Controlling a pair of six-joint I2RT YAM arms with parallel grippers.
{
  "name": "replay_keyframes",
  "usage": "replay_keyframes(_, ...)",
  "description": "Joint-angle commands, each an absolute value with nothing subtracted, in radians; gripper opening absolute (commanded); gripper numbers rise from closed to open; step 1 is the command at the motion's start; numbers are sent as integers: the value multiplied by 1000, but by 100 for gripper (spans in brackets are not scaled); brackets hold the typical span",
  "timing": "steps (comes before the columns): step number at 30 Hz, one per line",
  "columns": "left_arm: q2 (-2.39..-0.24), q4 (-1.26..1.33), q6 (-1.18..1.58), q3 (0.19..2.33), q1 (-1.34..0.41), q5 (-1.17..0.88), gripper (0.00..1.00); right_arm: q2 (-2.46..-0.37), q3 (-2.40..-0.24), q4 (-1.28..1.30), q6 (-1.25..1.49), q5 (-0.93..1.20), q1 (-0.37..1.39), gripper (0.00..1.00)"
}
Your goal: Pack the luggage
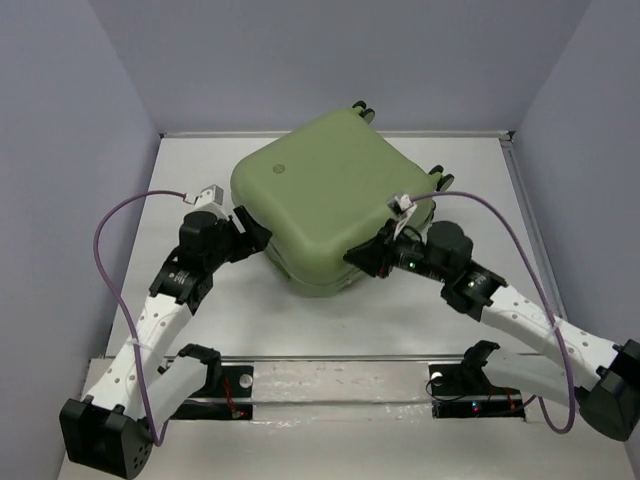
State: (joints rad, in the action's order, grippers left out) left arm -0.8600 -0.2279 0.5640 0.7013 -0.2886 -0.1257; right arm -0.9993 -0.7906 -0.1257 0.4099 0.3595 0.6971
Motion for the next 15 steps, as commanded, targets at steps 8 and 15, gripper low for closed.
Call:
replay_keyframes(8,-740,-182,479,646,-396,-287,86,-1005,-399,-428,426,141,798,51)
replay_keyframes(15,-738,-132,492,612,-517,-351,94,-1169,-411,-561,417,143,798,55)
